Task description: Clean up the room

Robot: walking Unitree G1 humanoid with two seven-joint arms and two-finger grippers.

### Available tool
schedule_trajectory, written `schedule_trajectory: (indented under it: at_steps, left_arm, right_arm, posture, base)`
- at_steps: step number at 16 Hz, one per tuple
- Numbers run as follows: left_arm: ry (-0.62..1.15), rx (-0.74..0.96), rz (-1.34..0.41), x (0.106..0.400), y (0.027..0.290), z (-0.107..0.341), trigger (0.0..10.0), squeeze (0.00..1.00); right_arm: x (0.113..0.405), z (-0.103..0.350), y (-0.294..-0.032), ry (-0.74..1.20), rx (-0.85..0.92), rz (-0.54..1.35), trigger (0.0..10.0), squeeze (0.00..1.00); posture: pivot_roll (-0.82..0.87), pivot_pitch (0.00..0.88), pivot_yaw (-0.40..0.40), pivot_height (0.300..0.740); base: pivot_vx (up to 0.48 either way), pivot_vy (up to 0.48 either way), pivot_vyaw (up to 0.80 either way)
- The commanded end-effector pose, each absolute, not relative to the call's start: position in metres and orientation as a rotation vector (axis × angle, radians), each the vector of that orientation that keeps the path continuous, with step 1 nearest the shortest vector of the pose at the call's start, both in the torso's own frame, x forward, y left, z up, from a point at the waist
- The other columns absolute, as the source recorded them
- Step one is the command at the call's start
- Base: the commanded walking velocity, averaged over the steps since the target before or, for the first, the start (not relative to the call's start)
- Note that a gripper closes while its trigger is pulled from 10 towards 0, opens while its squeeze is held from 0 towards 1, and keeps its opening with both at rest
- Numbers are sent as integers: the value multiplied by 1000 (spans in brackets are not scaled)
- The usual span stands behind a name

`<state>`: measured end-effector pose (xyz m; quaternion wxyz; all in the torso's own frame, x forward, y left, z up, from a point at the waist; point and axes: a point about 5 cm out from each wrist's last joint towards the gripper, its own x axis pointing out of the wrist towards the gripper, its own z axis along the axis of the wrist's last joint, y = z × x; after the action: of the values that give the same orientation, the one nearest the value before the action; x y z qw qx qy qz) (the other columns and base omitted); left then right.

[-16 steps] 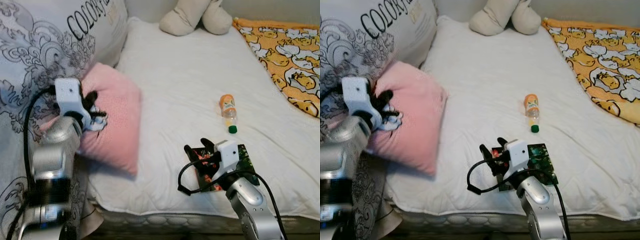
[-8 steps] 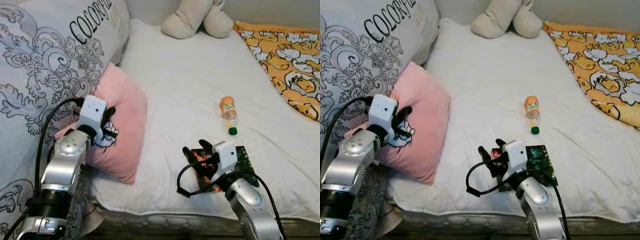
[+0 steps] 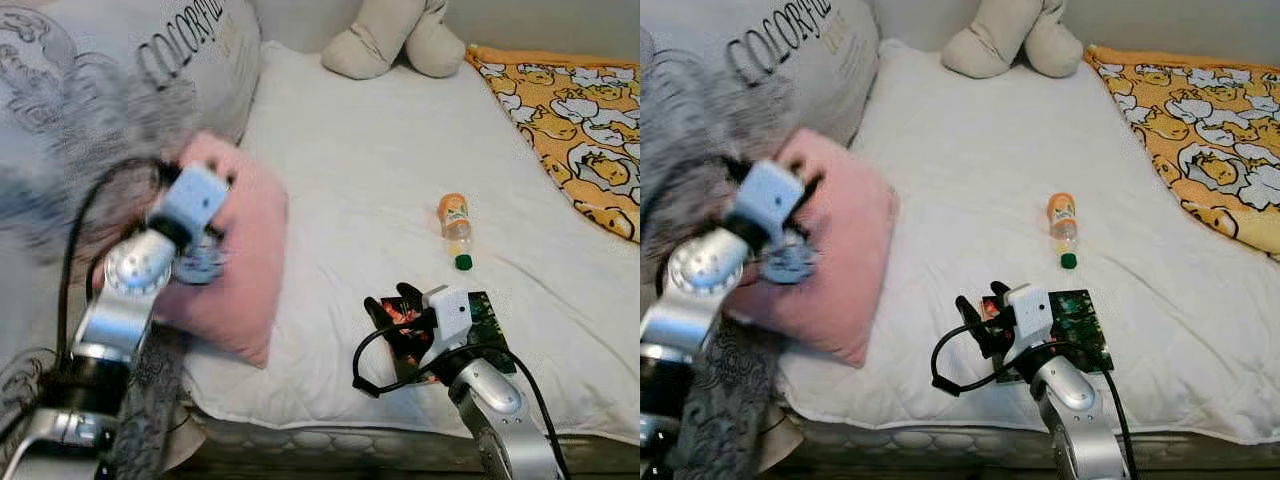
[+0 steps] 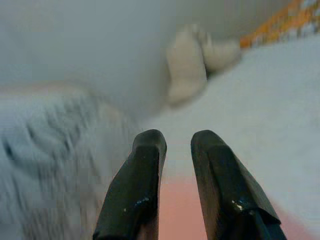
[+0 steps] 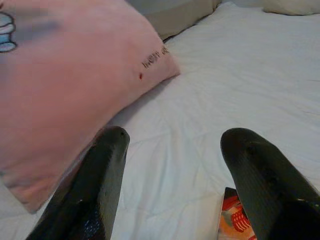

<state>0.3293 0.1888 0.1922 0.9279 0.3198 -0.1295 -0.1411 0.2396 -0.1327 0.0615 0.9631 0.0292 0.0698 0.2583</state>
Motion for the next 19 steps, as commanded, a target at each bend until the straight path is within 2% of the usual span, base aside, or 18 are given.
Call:
schedule_trajectory:
  at_steps: [1, 2, 4, 5, 6, 7, 11, 13, 14, 15, 17, 18, 19]
  left_arm:
    - [-321, 700, -307, 328, 184, 201, 10000, 1000]
    - [-290, 622, -310, 327, 184, 200, 10000, 1000]
    - [-143, 270, -286, 325, 185, 182, 10000, 1000]
    - [-119, 214, -287, 323, 185, 177, 10000, 1000]
    - [-81, 117, -281, 315, 178, 166, 10000, 0]
    - [-41, 4, -266, 301, 165, 150, 10000, 0]
    - [-31, -6, -368, 270, 132, 131, 10000, 0]
    - [13, -27, -360, 257, 130, 119, 10000, 0]
    - [31, -48, -282, 255, 137, 115, 10000, 0]
    - [29, -70, -180, 257, 150, 114, 10000, 1000]
    - [42, -59, -71, 256, 165, 108, 10000, 1000]
    - [52, -51, -37, 254, 169, 105, 10000, 1000]
    - [42, -33, -23, 256, 170, 105, 10000, 1000]
  right_arm:
    - [244, 64, -135, 129, 54, 506, 10000, 0]
    - [244, 64, -135, 127, 54, 504, 10000, 0]
    - [245, 66, -135, 109, 57, 482, 10000, 0]
    - [245, 67, -135, 104, 58, 476, 10000, 0]
    - [248, 70, -137, 85, 62, 451, 10000, 0]
    - [251, 75, -140, 55, 59, 412, 10000, 0]
    - [261, 84, -141, 9, 65, 340, 10000, 0]
    - [269, 93, -141, -24, 61, 301, 10000, 0]
    - [271, 97, -143, -44, 70, 283, 10000, 0]
    - [272, 100, -144, -56, 66, 259, 10000, 0]
    - [271, 101, -151, -59, 1, 171, 10000, 0]
    - [269, 99, -150, -54, 22, 169, 10000, 1000]
    - [267, 96, -151, -56, 48, 172, 10000, 1000]
  posture:
    - [-105, 0, -6, 740]
    - [-102, 0, -2, 740]
    - [-99, 0, 1, 740]
    - [-99, 0, 3, 740]
    - [-96, 0, 5, 740]
    - [-93, 0, 5, 740]
    - [-87, 0, 3, 740]
    - [-91, 0, 6, 740]
    - [-93, 0, 5, 740]
    - [-92, 0, 4, 740]
    - [-100, 0, 6, 740]
    - [-108, 0, 9, 740]
    - [-109, 0, 9, 740]
  base:
    - [0, 0, 0]
    - [0, 0, 0]
    - [0, 0, 0]
    - [0, 0, 0]
    - [0, 0, 0]
    - [0, 0, 0]
    - [0, 0, 0]
    - [0, 0, 0]
    - [0, 0, 0]
    - [0, 0, 0]
    - [0, 0, 0]
    - [0, 0, 0]
    - [0, 0, 0]
